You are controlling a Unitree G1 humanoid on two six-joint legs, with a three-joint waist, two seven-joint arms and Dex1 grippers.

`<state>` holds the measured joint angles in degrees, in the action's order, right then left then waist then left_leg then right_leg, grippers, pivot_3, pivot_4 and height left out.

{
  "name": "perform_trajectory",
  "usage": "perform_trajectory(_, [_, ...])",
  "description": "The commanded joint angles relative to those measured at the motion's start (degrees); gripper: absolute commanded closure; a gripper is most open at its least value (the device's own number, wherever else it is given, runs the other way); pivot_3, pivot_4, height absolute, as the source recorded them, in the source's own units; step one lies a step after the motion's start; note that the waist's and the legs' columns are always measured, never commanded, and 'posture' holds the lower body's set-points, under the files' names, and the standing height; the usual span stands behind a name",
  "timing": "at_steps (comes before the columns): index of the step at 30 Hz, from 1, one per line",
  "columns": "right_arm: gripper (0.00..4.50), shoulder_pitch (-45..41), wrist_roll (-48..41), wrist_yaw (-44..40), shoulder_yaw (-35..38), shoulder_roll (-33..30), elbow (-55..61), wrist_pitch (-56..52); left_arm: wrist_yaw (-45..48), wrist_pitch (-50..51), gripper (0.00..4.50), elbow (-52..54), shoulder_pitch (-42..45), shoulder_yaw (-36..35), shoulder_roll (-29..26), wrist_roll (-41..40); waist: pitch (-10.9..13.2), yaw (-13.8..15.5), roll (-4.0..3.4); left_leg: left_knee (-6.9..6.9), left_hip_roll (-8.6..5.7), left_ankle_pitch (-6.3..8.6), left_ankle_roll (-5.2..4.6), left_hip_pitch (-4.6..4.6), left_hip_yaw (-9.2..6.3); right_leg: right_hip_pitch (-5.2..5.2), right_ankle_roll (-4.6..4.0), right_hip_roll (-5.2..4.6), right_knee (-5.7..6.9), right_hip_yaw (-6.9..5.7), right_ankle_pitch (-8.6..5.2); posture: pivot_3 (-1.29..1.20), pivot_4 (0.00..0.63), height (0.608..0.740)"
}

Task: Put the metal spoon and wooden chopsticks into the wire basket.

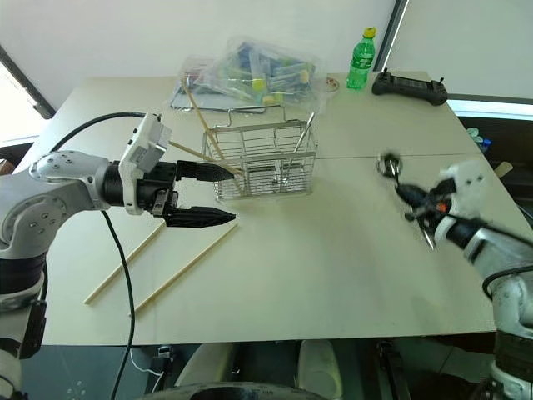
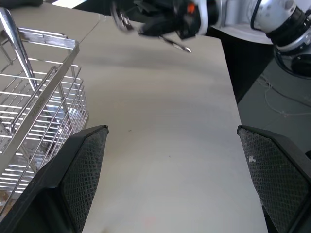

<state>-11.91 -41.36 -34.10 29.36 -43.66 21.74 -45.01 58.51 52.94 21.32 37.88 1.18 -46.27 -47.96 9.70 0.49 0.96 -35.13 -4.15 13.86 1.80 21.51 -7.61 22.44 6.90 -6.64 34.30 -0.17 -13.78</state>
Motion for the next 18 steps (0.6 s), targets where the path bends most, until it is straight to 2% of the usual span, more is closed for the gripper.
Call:
perform_trajectory(1, [4.46, -7.87, -9.83, 3.04, 1.61, -1.30, 7.28, -3.78, -0.15, -1.00, 0.00, 0.24, 1.81, -2.22, -0.47, -0.01, -0.01, 0.11, 0.02, 0.02, 0.00, 0.00, 0.00, 0.00, -0.01, 0.00, 0.00, 0.00, -0.02, 0.00, 0.00, 0.00, 0.150, 0.731])
perform_trajectory(4, [4.46, -13.67, -13.37, 7.40, -2.28, 0.40, 9.61, -5.82, -0.16, -1.26, 0.00, 0.14, 2.19, -2.45, -0.38, 0.09, -0.01, 0.23, 0.10, 0.06, 0.00, 0.01, -0.01, 0.03, -0.04, -0.02, 0.00, 0.00, -0.09, -0.03, -0.01, 0.00, 0.150, 0.731])
perform_trajectory(8, [4.46, -18.33, -12.82, 9.92, -9.69, 3.83, 11.19, -4.82, -0.22, -1.53, 0.00, -0.10, 2.47, -2.29, -0.14, 0.36, 0.00, 0.18, 0.12, 0.03, -0.05, 0.01, -0.01, 0.12, -0.05, 0.03, 0.00, -0.09, -0.15, -0.01, -0.01, 0.00, 0.150, 0.731])
perform_trajectory(12, [4.46, -24.93, -8.40, 12.68, -18.32, 10.89, 8.12, -1.83, -0.49, -2.33, 0.00, -0.67, 3.10, -1.91, 0.62, 0.96, 0.01, -0.30, 0.10, 0.04, -0.05, 0.00, 0.00, 0.14, -0.07, 0.18, 0.00, -0.09, -0.05, 0.01, 0.01, 0.00, 0.150, 0.731])
perform_trajectory(18, [4.46, -31.19, 0.85, 13.07, -23.17, 17.04, -2.07, 6.66, -1.69, -2.53, 0.00, -0.94, 4.32, -2.44, 1.93, 0.91, 0.01, -0.28, 0.10, 0.07, -0.05, -0.01, 0.01, 0.15, -0.07, 0.20, 0.15, 0.00, -0.02, 0.00, 0.10, 0.00, 0.150, 0.731])
